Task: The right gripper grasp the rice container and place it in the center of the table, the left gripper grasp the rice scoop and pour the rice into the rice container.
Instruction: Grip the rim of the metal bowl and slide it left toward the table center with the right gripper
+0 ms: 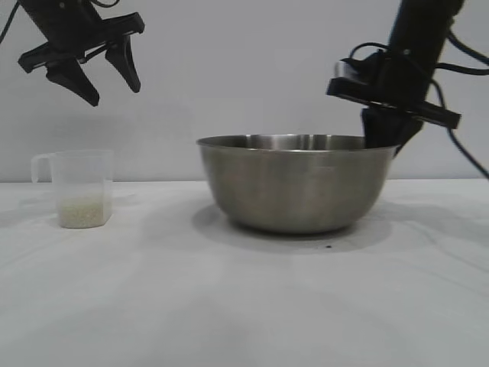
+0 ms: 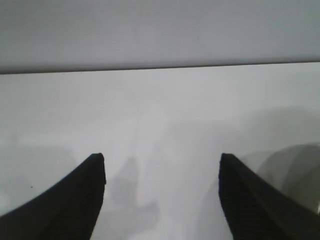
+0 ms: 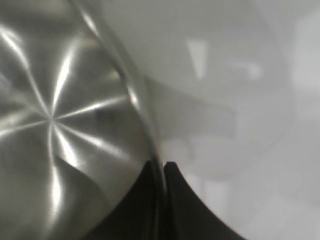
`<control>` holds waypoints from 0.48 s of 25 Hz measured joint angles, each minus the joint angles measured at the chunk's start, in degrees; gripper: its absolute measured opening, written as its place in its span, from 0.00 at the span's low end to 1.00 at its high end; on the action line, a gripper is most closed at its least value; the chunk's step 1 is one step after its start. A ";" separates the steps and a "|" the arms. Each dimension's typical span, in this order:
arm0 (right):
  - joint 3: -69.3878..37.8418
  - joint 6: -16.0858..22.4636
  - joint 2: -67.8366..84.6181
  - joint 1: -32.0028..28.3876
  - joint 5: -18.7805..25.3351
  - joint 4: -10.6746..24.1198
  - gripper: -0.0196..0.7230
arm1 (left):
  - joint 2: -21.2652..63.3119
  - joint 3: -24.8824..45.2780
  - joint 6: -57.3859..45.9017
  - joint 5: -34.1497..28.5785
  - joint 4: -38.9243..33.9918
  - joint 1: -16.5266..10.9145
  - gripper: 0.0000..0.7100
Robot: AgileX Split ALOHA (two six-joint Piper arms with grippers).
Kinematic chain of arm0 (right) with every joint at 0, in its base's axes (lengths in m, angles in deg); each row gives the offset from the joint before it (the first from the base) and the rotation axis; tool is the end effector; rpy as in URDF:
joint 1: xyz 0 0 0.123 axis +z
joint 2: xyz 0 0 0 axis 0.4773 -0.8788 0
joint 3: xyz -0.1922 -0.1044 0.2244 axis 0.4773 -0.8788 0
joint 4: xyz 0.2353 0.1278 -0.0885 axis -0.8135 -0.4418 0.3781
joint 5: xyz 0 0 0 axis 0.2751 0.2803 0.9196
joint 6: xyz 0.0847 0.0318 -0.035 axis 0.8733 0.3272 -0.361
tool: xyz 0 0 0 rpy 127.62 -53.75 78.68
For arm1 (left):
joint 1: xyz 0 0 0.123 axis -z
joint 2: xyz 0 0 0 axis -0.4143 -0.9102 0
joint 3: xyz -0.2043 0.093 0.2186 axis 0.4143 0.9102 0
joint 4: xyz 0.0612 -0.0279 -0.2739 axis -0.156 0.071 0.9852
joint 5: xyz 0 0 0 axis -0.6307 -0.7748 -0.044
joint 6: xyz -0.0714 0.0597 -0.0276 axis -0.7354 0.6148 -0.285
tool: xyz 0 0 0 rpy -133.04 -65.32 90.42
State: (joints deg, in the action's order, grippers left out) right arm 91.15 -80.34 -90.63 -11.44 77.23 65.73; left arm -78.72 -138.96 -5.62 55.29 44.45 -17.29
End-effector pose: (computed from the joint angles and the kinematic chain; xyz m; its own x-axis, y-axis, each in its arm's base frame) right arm 0.4645 0.1715 0.1602 -0.9302 -0.3668 -0.0137 -0.3553 0.8904 0.2845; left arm 0.5023 -0.0858 0.2422 -0.7361 -0.0961 -0.6700 0.1452 0.9444 -0.2949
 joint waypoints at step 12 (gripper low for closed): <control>-0.81 -0.25 0.71 0.00 0.00 -0.85 0.62 | 0.00 0.00 0.00 -0.51 0.60 0.00 0.65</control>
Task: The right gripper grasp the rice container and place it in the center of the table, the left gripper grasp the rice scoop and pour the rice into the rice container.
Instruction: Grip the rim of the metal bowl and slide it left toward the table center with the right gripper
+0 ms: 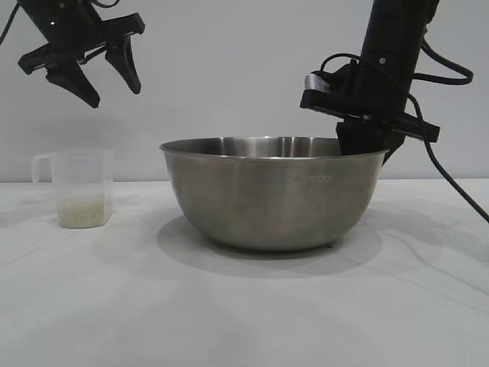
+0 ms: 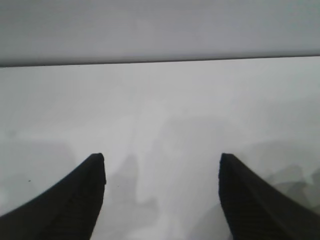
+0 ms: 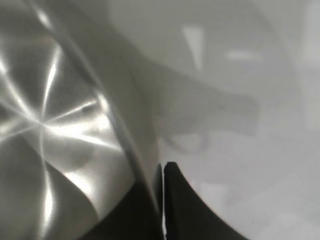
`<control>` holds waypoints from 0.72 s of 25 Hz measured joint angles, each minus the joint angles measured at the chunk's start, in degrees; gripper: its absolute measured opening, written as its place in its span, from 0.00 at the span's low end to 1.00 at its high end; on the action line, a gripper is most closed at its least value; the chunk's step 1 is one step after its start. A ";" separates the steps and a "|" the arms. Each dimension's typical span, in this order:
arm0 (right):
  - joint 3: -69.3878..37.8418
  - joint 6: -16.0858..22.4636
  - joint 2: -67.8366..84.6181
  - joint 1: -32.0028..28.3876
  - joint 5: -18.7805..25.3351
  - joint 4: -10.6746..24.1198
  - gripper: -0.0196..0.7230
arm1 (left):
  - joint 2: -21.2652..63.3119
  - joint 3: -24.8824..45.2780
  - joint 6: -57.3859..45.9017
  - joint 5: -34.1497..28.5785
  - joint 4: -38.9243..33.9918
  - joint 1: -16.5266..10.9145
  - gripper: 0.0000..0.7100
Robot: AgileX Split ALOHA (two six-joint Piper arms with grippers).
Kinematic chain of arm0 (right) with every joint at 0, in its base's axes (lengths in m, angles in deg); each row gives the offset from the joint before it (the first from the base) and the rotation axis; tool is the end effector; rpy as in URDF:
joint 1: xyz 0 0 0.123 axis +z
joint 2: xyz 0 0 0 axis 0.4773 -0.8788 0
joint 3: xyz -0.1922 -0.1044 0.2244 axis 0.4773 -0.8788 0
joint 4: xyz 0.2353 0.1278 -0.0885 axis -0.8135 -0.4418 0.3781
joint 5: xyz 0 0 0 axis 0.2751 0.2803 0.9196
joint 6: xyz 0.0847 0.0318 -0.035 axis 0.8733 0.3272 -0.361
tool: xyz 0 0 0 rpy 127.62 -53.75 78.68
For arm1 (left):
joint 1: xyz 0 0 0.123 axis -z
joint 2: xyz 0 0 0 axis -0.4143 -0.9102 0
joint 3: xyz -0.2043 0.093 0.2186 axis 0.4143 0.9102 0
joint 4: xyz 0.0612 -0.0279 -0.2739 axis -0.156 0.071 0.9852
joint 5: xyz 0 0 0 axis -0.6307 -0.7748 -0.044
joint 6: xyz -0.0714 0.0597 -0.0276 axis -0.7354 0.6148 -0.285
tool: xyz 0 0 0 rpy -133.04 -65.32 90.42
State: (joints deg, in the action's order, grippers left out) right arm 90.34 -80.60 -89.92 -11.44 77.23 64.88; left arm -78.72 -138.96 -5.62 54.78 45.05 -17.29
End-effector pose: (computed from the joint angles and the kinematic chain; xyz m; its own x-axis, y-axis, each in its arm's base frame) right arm 0.4614 0.1719 0.1629 -0.9307 -0.3656 -0.0143 -0.3530 0.8870 0.2977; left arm 0.5017 -0.0865 0.2419 -0.7422 -0.1025 -0.6623 0.1431 0.9412 -0.3060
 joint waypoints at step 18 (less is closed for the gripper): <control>-3.06 4.75 20.19 -1.08 0.92 13.60 0.78 | 0.00 0.00 0.00 0.00 0.48 0.00 0.65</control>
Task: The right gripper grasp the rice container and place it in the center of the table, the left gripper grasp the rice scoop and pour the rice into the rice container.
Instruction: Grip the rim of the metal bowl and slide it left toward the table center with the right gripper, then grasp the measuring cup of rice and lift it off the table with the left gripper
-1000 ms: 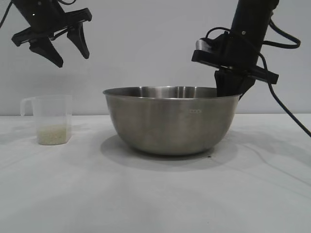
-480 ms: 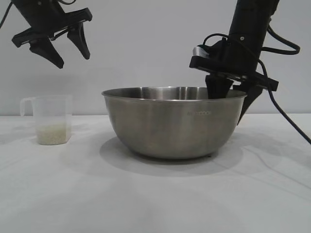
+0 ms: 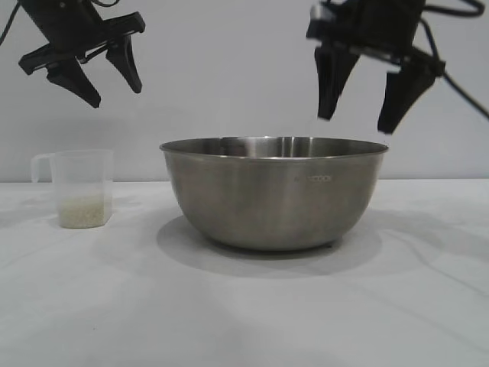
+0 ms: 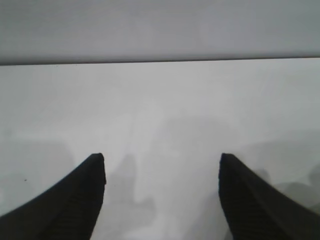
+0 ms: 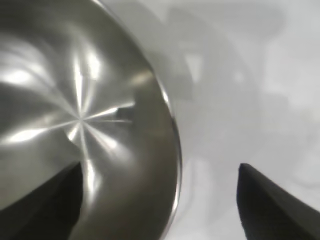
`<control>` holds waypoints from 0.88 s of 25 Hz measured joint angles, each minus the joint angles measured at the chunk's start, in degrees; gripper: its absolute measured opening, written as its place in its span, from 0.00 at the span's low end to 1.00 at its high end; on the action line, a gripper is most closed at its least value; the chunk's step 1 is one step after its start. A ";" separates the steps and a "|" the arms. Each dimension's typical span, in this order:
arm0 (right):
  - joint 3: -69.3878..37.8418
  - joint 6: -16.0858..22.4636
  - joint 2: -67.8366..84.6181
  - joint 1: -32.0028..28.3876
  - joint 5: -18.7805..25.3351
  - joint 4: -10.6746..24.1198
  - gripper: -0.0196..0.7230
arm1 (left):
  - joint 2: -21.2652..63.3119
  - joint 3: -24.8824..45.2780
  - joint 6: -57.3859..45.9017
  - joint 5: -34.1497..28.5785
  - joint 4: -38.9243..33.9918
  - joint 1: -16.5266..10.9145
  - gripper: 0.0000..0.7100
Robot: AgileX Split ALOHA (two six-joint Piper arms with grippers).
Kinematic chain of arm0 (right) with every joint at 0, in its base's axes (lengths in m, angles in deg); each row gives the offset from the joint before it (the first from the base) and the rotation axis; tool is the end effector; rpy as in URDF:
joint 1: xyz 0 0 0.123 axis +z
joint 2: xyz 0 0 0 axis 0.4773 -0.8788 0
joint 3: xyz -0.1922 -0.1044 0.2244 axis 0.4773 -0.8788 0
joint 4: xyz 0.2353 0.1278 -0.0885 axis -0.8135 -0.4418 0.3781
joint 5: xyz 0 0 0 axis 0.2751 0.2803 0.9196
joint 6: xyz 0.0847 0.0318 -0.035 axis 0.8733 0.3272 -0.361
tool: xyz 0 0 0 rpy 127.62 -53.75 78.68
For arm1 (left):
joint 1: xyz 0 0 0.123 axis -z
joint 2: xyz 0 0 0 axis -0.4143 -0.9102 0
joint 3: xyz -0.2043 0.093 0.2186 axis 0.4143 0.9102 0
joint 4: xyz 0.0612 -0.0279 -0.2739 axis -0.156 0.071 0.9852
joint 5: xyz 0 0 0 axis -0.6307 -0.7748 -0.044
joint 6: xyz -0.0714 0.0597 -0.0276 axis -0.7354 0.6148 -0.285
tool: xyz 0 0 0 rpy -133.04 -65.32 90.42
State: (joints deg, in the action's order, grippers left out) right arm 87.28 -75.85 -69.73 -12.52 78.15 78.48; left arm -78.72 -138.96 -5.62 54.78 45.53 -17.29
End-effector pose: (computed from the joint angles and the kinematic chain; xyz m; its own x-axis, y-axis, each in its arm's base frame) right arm 0.4220 0.1291 0.3088 -0.9018 -0.3454 -0.2598 -0.3713 0.9268 0.0566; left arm 0.5017 -0.0869 0.2421 -0.7425 -0.1098 -0.6608 0.1401 0.9392 -0.3135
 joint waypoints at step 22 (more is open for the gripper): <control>-41.01 5.38 44.90 -7.90 0.33 5.30 0.78 | 0.00 0.00 0.00 0.00 0.00 0.00 0.65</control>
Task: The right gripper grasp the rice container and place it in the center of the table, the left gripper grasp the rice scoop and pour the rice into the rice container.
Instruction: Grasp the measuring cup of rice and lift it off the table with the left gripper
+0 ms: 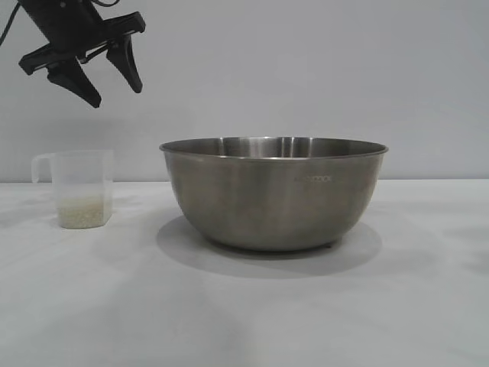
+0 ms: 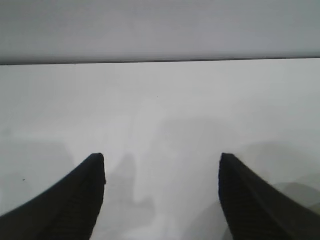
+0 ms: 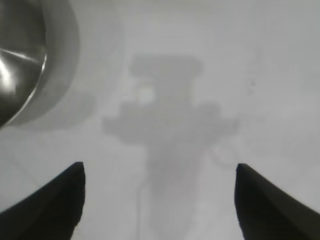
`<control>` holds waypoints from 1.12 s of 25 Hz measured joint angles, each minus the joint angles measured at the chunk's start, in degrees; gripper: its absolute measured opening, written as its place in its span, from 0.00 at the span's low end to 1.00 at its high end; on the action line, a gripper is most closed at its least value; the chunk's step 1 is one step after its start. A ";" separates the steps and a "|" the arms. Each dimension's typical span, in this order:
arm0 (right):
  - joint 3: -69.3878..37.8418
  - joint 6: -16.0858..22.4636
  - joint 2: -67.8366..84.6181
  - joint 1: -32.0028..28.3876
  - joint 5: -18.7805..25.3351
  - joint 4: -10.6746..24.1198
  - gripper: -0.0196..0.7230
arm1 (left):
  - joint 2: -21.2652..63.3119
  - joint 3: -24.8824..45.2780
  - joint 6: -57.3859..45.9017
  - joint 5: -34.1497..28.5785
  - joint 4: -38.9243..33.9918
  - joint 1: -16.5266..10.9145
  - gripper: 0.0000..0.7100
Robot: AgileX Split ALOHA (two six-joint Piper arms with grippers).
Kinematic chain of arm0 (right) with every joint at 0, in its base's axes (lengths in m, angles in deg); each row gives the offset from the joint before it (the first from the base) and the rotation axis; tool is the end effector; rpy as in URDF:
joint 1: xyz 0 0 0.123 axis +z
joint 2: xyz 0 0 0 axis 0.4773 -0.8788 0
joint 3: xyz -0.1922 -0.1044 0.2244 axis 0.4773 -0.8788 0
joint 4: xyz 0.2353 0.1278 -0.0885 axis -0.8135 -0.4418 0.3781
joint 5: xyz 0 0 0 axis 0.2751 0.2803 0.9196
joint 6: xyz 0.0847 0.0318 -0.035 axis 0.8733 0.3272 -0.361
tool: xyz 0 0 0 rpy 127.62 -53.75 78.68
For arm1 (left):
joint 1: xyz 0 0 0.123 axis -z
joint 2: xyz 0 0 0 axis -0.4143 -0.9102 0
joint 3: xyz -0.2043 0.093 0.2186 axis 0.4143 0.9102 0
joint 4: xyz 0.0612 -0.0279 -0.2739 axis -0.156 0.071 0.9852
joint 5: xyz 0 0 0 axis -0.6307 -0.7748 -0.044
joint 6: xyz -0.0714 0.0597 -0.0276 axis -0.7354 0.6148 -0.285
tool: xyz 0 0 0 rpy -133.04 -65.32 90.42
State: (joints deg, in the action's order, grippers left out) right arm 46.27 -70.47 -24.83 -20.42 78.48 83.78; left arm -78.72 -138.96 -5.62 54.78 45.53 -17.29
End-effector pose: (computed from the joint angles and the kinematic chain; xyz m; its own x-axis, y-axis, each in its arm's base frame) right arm 0.2056 0.0286 0.3418 -0.9373 -0.1542 -0.3124 -0.1582 0.9873 -0.0125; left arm 0.5017 -0.0869 0.2421 -0.7425 -0.1098 -0.6608 0.1401 0.9392 -0.3135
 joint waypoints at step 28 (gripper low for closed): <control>-29.26 0.22 58.87 0.00 -7.06 -0.89 0.78 | 0.00 0.00 0.00 -0.03 0.00 0.00 0.65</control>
State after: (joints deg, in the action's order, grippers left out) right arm 17.01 -70.25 34.04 -20.42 71.42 82.89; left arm -78.72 -138.96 -5.62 54.75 45.53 -17.29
